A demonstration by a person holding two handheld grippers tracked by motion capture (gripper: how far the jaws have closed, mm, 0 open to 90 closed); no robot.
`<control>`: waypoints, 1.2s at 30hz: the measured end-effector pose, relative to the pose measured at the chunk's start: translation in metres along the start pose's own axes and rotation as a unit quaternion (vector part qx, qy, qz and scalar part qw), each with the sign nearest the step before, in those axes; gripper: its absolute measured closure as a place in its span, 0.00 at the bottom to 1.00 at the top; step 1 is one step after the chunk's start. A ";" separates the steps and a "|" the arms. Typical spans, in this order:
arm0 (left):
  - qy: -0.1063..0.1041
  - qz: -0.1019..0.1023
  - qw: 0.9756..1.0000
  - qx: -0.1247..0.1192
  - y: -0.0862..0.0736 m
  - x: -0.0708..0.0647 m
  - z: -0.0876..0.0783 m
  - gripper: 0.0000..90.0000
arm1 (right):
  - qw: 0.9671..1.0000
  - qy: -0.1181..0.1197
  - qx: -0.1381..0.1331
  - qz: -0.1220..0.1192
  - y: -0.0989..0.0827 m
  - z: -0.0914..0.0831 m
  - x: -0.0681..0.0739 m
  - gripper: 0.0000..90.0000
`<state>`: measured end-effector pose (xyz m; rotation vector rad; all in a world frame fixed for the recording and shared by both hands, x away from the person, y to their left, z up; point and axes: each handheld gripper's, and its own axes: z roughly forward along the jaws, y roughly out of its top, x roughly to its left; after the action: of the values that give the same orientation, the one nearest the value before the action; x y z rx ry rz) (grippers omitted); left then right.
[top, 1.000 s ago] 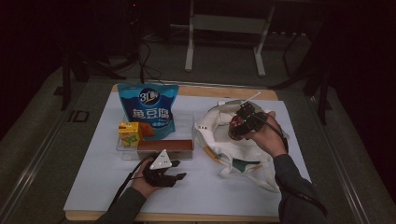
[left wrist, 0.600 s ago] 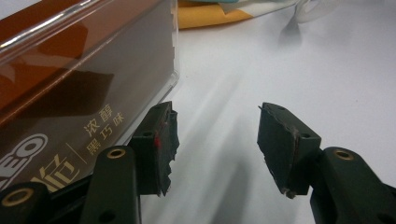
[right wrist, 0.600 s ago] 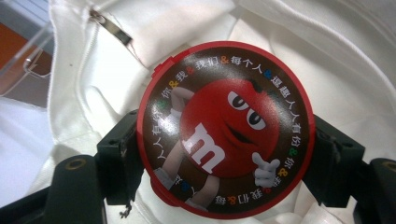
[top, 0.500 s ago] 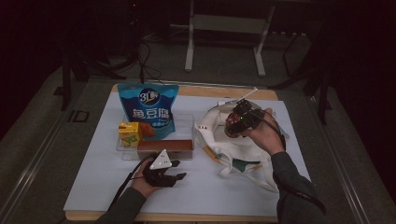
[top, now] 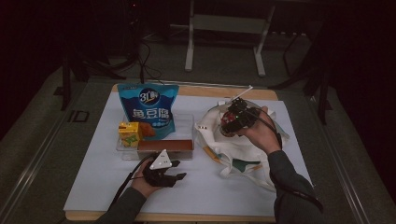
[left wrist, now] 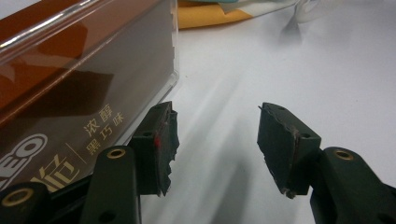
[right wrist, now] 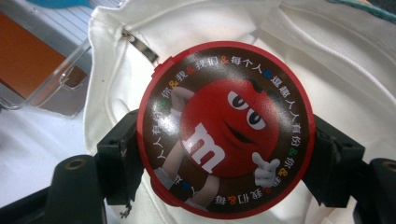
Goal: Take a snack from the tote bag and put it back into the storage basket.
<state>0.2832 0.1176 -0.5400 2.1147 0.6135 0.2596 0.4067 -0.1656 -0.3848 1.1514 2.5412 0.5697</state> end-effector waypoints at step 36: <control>-0.001 0.001 1.000 0.000 0.000 0.000 0.000 0.51 | 0.999 0.016 -0.014 -0.029 0.021 -0.005 0.029 0.29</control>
<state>0.2831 0.1174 -0.5400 2.1155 0.6117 0.2584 0.4000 -0.1320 -0.3736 1.0639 2.5758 0.6109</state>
